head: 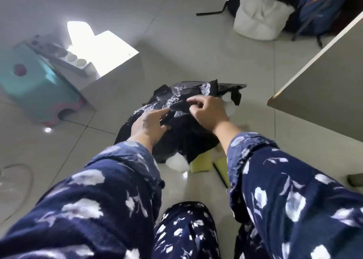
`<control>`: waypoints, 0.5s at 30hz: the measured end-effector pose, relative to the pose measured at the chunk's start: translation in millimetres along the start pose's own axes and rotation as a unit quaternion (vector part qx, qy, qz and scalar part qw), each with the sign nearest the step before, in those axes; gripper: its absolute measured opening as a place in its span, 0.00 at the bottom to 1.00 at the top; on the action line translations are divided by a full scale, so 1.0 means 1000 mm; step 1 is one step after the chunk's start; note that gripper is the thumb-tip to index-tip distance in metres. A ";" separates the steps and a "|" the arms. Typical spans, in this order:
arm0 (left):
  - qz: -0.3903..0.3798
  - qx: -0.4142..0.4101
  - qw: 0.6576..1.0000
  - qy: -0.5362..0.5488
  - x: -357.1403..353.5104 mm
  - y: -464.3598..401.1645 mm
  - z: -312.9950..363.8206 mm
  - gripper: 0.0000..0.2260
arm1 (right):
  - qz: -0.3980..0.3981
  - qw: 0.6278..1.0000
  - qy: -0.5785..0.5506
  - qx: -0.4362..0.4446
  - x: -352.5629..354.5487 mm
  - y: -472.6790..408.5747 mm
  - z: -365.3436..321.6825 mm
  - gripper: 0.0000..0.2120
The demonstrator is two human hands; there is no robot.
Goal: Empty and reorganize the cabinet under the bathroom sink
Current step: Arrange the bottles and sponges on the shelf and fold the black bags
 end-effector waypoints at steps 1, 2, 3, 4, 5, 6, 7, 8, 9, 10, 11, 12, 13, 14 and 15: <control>-0.006 -0.014 1.000 -0.007 -0.002 -0.004 0.005 0.29 | 0.054 0.998 0.022 0.011 0.011 -0.008 0.005 0.18; -0.010 -0.026 1.000 -0.008 -0.004 -0.009 0.011 0.30 | 0.098 0.993 0.062 0.018 0.022 -0.017 0.011 0.18; -0.010 -0.036 0.999 -0.003 -0.007 -0.013 0.016 0.30 | 0.124 0.986 0.107 0.015 0.032 -0.024 0.018 0.19; -0.005 -0.044 0.999 0.001 -0.009 -0.017 0.020 0.29 | 0.134 0.980 0.147 0.003 0.041 -0.031 0.025 0.19; 0.003 -0.049 0.999 0.002 -0.012 -0.022 0.024 0.27 | 0.130 0.976 0.177 -0.013 0.047 -0.037 0.032 0.19; 0.013 -0.048 0.999 0.003 -0.014 -0.027 0.026 0.25 | 0.119 0.973 0.196 -0.024 0.052 -0.042 0.037 0.19; 0.025 -0.042 0.999 0.005 -0.015 -0.033 0.028 0.22 | 0.107 0.972 0.209 -0.026 0.053 -0.046 0.040 0.19; 0.034 -0.030 0.999 0.004 -0.016 -0.038 0.029 0.20 | 0.097 0.971 0.218 -0.020 0.052 -0.050 0.043 0.19; 0.040 -0.019 0.999 -0.001 -0.016 -0.043 0.030 0.19 | 0.092 0.970 0.227 -0.011 0.049 -0.053 0.043 0.19; 0.039 -0.012 0.999 -0.009 -0.015 -0.049 0.031 0.18 | 0.087 0.969 0.232 -0.004 0.044 -0.055 0.044 0.18; 0.033 -0.010 0.999 -0.019 -0.015 -0.054 0.032 0.17 | 0.084 0.968 0.236 0.001 0.039 -0.056 0.044 0.18; 0.025 -0.009 0.999 -0.027 -0.014 -0.059 0.034 0.17 | 0.080 0.968 0.236 0.003 0.035 -0.058 0.044 0.18; 0.018 -0.011 0.999 -0.036 -0.014 -0.063 0.035 0.16 | 0.074 0.969 0.237 0.000 0.031 -0.059 0.045 0.18; 0.014 -0.014 0.999 -0.045 -0.015 -0.067 0.036 0.16 | 0.068 0.969 0.237 -0.003 0.029 -0.059 0.046 0.18; 0.013 -0.017 0.998 -0.054 -0.015 -0.070 0.036 0.16 | 0.064 0.970 0.236 -0.007 0.028 -0.059 0.048 0.17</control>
Point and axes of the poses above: each hand's wrist, its own y-axis away from the middle knuckle, its own x-axis out of the back of the hand, z = x × y, the point moved 2 cm from there along -y, towards the middle knuckle, and after that the axes turned 8 degrees about -x, right-handed, at the moved point
